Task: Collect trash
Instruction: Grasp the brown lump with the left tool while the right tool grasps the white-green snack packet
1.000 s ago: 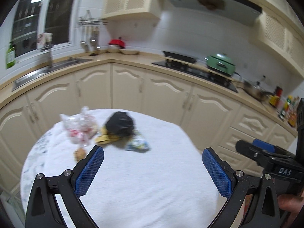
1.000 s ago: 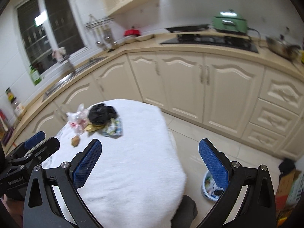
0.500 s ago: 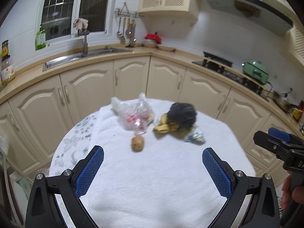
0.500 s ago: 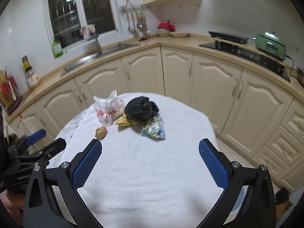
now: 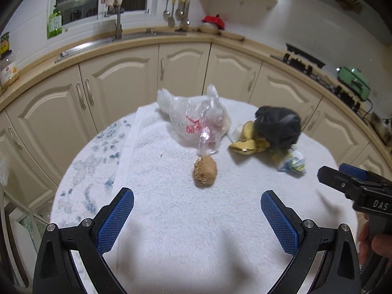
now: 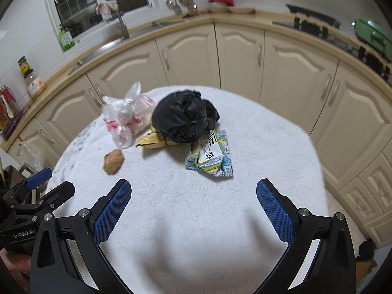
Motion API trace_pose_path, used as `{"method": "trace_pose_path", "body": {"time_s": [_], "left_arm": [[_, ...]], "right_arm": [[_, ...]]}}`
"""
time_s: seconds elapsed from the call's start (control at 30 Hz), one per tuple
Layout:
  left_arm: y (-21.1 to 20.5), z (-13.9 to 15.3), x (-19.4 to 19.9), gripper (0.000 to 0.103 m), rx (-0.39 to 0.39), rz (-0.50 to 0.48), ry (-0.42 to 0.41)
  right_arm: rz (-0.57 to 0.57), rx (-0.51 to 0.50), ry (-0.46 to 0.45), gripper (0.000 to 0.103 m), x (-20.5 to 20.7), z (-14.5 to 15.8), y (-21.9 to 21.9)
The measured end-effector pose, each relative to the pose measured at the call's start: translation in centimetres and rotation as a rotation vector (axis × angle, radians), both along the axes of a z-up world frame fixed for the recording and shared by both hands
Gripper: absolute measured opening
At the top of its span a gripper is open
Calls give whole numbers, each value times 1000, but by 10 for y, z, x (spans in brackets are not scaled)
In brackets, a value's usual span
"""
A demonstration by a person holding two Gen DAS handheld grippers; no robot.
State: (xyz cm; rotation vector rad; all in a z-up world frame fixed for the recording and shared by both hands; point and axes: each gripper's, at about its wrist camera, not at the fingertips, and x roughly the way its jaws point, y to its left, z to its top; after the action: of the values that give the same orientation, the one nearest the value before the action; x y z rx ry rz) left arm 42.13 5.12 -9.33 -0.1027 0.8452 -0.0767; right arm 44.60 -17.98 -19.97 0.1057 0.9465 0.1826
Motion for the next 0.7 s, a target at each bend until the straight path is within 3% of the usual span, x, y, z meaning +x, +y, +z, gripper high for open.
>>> {"method": "trace_pose_path", "body": {"time_s": [0.23, 0.37, 0.4, 0.47, 0.5, 0.6, 0.7], "left_arm": [[-12, -36, 66, 102, 53, 0, 59], [-18, -59, 99, 92, 66, -8, 91], [-19, -65, 107, 90, 70, -14, 102], [-21, -77, 120, 69, 70, -23, 128], [-23, -80, 122, 69, 86, -23, 121], [-33, -82, 126, 52, 104, -56, 91], [-37, -85, 129, 30, 93, -78, 78]], "right_arm": [[-19, -1, 59, 103, 42, -39, -5], [-27, -15, 78, 102, 65, -55, -6], [-23, -17, 88, 96, 69, -58, -6], [-18, -47, 82, 87, 74, -64, -2], [-11, -68, 71, 80, 74, -64, 0], [6, -115, 54, 68, 71, -64, 4], [19, -108, 49, 68, 64, -63, 2]]}}
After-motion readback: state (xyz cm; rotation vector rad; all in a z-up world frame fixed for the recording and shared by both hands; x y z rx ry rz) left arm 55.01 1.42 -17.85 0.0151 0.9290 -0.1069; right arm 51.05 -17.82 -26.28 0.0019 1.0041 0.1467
